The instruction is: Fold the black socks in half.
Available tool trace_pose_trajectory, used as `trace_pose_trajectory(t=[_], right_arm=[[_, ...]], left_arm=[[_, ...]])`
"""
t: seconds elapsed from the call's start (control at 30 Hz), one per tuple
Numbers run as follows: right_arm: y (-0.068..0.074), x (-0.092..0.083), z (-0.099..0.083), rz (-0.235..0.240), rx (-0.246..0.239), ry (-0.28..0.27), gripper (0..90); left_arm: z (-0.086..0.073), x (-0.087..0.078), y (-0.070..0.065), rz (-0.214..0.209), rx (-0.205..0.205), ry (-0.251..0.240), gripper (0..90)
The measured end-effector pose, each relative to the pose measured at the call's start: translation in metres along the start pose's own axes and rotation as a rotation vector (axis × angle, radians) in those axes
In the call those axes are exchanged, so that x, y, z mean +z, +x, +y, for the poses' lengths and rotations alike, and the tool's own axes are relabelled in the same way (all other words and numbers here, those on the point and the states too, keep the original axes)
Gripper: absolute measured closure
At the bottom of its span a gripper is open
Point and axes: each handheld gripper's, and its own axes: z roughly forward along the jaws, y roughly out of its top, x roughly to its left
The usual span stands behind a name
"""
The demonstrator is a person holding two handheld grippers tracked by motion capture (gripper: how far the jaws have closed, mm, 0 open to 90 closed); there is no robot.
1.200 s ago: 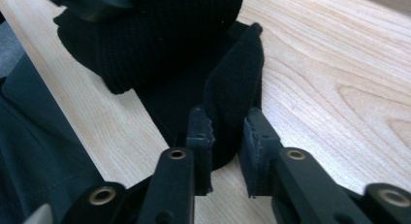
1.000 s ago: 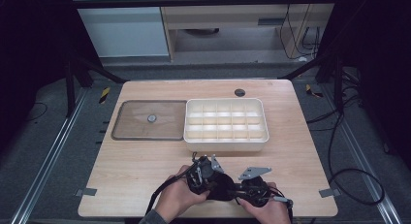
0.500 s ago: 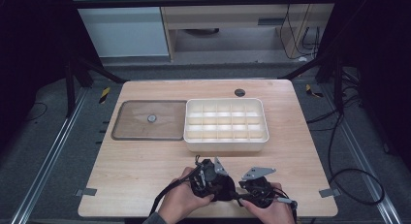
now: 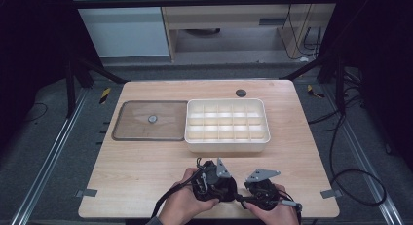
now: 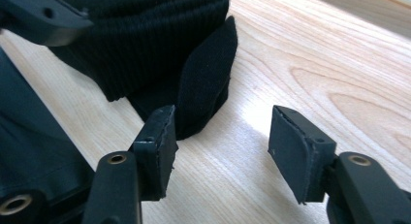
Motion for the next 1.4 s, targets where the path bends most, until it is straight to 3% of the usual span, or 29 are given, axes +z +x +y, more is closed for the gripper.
trace_pose_trajectory(t=[0.4, 0.63, 0.87, 1.07, 1.4], right_arm=[[-0.001, -0.004, 0.001, -0.015, 0.006, -0.004, 41.6], [-0.003, -0.017, 0.006, -0.036, 0.027, -0.012, 41.7], [0.004, -0.030, 0.023, -0.073, 0.008, 0.011, 40.4], [0.015, -0.029, 0.046, -0.102, -0.017, 0.053, 38.6], [0.032, -0.017, 0.072, -0.104, -0.014, 0.074, 35.4]], left_arm=[[-0.005, 0.000, 0.012, 0.059, -0.046, -0.020, 23.5], [-0.016, 0.002, 0.024, 0.058, -0.077, -0.021, 9.2], [-0.033, -0.003, 0.038, 0.049, -0.132, -0.048, 6.5], [-0.050, -0.010, 0.046, 0.060, -0.187, -0.047, 11.6], [-0.070, -0.022, 0.053, 0.067, -0.214, -0.039, 10.2]])
